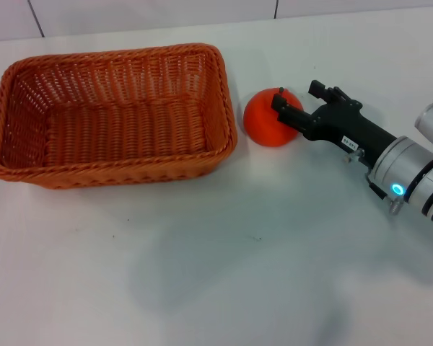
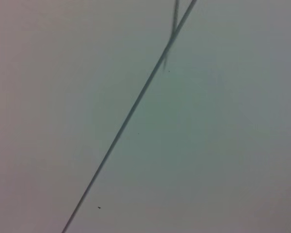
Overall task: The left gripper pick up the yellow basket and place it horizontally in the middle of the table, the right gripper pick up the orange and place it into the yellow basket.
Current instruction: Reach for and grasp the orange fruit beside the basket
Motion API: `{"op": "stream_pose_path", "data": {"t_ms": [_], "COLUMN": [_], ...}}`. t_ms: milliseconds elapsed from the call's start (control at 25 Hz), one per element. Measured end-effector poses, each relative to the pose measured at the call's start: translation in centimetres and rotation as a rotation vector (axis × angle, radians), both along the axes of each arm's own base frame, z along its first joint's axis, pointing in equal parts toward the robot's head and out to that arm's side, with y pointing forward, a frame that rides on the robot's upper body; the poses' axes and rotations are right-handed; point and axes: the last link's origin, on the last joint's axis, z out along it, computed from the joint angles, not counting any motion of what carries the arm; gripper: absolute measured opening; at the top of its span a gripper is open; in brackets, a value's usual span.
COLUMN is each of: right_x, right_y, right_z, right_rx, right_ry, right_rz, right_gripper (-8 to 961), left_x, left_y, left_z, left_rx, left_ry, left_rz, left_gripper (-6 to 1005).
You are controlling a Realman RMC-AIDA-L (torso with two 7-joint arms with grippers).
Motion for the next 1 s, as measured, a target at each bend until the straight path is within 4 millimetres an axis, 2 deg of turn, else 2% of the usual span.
{"op": "stream_pose_path", "data": {"t_ms": [680,1000], "right_x": [-0.3,-0.1], "right_y": [0.7,1.4], "right_z": [-0.7,-0.9], "right_rx": [-0.057,-0.081], "right_ry": [-0.022,-0.008], "right_rz": [-0.020,-0.084], "right_gripper": [944,890], "left_x": [0.0,0.2], "left_y": [-0.3,-0.6], "left_z": [-1.3,-2.0], "left_rx": [-0.043,-0.072], "left_ry": [-0.015,-0.027], "left_rz": [-0.017,-0.038], "left_gripper": [896,896]}}
